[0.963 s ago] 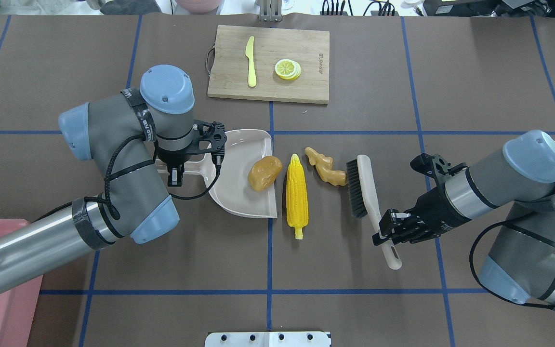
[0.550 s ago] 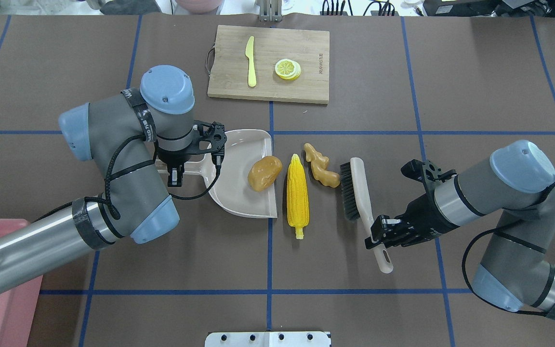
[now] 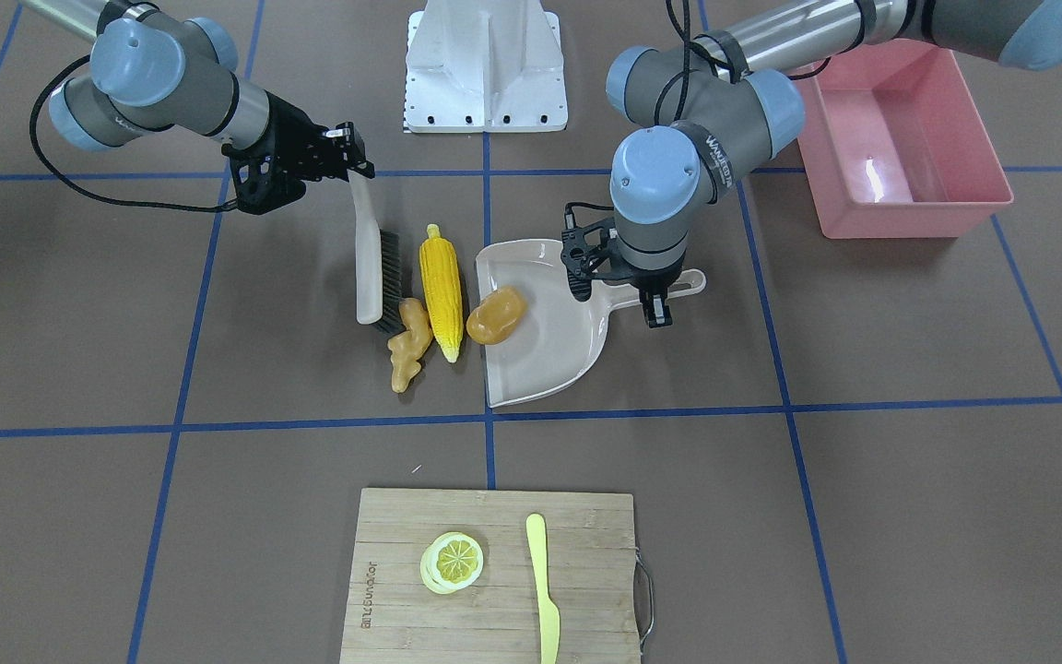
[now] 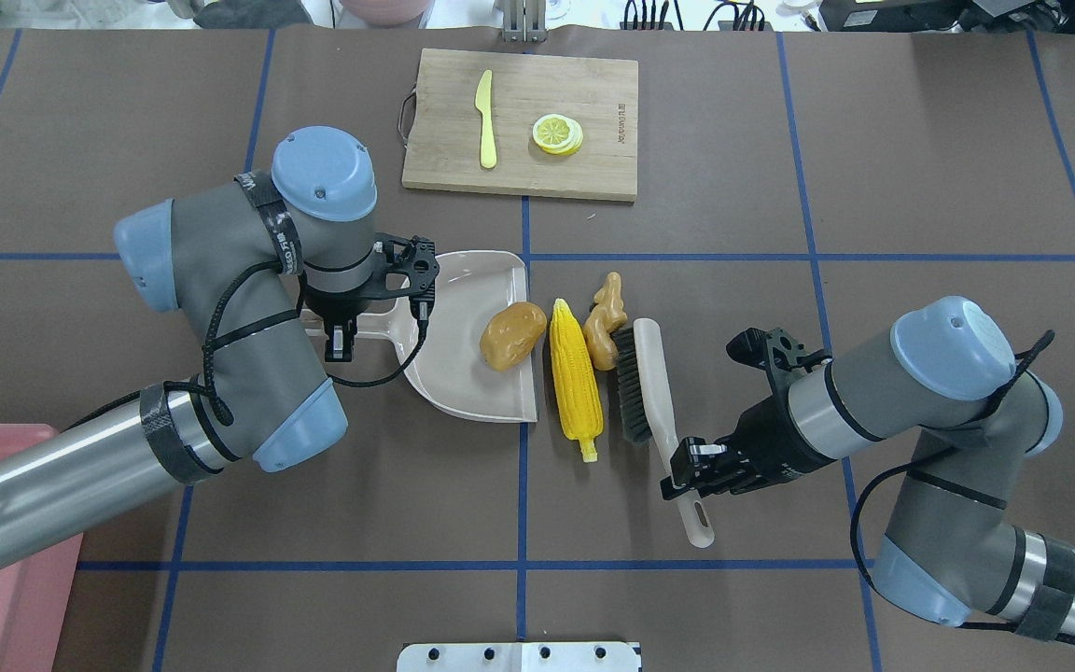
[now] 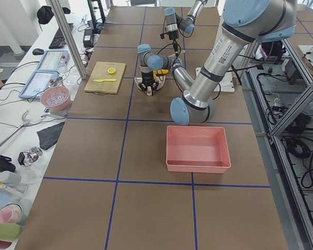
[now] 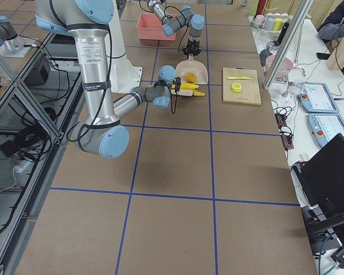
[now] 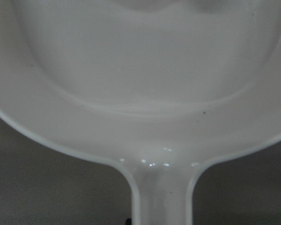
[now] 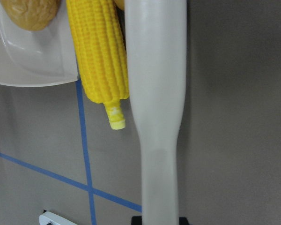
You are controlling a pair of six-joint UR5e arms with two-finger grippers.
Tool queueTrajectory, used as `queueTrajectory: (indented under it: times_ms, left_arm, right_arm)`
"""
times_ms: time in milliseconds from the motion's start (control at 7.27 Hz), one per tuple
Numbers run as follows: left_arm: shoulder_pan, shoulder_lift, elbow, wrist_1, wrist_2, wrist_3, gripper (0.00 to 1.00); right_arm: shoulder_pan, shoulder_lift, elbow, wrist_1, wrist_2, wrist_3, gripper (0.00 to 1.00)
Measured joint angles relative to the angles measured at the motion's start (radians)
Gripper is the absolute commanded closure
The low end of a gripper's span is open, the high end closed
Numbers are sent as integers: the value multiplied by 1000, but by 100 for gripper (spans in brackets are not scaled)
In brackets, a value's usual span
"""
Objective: Sweep and dump trash into bin
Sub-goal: 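Sweep the corn cob into the dustpan with the right brush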
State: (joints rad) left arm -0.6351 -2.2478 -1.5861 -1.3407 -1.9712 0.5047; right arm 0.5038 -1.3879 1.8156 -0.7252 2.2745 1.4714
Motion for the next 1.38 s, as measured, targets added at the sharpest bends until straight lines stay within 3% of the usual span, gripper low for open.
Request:
queueTrajectory:
  times_ms: [688, 1101, 1376]
  left_arm:
    - [1, 0, 0, 0, 0, 0, 100]
    - [0, 2, -2, 1, 0, 1, 100]
    - [0, 3, -3, 1, 0, 2, 100]
  right_arm:
    - [-53, 86, -14, -20, -52, 59, 100]
    - [-72, 210, -18, -159, -83, 70, 100]
    - [-41, 224, -2, -194, -55, 70, 100]
